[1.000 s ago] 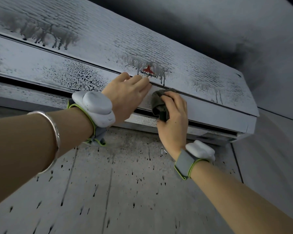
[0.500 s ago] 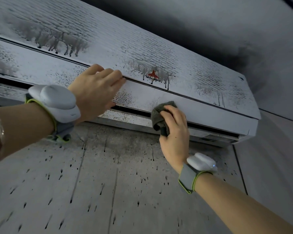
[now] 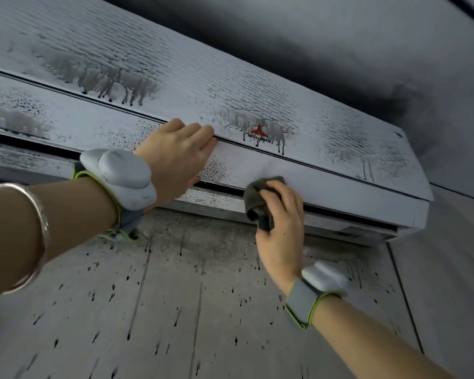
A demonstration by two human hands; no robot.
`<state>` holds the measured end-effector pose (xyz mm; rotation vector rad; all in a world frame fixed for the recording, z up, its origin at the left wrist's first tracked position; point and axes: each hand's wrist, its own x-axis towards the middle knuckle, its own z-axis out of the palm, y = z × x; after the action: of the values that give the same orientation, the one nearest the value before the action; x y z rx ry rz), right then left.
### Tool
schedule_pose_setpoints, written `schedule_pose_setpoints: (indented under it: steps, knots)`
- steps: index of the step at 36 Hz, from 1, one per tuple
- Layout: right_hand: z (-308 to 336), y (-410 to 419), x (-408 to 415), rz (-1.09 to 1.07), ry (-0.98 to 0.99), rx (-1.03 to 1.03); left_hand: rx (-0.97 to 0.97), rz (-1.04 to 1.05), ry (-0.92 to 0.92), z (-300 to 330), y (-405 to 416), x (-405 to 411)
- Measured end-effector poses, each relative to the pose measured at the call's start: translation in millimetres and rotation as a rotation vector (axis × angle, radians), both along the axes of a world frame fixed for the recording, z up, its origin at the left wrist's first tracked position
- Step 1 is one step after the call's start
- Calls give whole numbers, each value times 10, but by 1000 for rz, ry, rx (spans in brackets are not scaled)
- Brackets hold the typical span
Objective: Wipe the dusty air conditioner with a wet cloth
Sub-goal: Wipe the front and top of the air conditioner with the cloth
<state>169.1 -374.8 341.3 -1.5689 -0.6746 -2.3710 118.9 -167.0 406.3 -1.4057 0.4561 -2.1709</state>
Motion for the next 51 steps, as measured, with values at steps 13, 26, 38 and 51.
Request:
schedule_pose_setpoints:
  steps: [13, 26, 38, 51]
  knots:
    - [66, 101, -69, -23, -7, 4, -32, 8, 10, -23, -21, 18]
    - [389, 260, -282, 63, -54, 71, -36, -5, 8, -33, -8, 33]
    - [114, 461, -130, 11, -20, 25, -50, 37, -42, -15, -33, 84]
    - [349, 492, -241, 17, -86, 27, -109, 15, -2, -117, 95, 64]
